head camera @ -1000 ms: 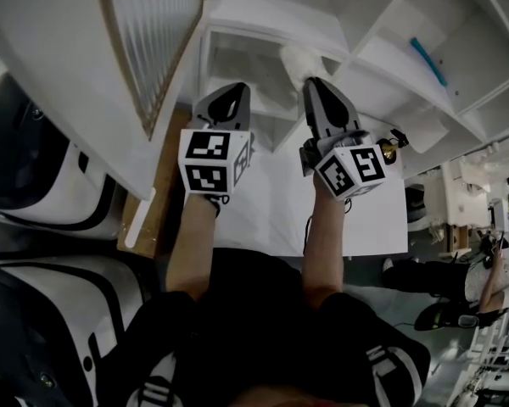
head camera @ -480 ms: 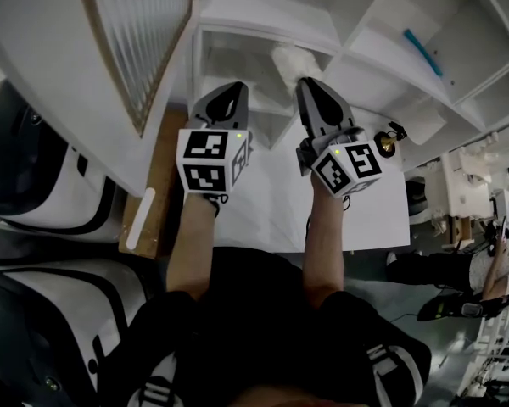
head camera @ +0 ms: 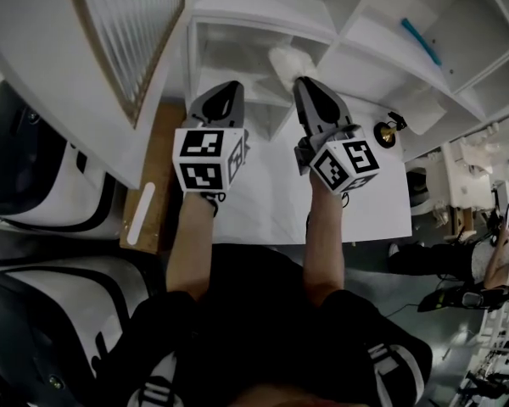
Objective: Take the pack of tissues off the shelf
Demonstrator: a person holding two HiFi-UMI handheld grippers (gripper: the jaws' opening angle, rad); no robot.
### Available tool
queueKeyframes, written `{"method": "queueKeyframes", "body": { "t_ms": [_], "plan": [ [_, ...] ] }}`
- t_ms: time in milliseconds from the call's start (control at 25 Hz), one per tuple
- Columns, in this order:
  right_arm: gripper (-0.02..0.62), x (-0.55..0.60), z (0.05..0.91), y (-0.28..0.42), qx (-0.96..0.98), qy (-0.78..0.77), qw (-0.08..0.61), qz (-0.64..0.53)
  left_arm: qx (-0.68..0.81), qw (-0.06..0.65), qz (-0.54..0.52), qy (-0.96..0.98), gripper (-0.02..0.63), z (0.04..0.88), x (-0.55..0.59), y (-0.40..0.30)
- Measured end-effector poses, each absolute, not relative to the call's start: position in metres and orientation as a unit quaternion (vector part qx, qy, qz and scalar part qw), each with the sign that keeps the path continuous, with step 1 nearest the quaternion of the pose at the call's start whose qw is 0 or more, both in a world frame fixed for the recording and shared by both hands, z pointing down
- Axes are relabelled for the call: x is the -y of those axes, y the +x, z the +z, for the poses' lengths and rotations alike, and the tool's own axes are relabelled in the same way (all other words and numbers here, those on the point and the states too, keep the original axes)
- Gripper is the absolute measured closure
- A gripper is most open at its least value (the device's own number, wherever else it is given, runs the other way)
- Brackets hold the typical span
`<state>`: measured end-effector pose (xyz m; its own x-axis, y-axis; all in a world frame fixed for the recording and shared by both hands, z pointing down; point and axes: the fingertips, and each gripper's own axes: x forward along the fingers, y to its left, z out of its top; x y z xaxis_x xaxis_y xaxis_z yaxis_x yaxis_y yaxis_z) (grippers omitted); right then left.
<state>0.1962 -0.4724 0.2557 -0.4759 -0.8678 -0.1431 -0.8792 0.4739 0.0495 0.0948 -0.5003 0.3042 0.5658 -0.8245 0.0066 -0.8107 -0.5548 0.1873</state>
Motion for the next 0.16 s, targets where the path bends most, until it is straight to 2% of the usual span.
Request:
{"method": "queueKeyframes", "body": {
  "t_ms": [160],
  "plan": [
    [0.566, 0.4717, 0.2562, 0.198, -0.857, -0.51, 0.049, 0.056, 0.464, 0.089, -0.038, 0.881, 0.595, 0.3083, 0.5002, 0.096]
  ]
}}
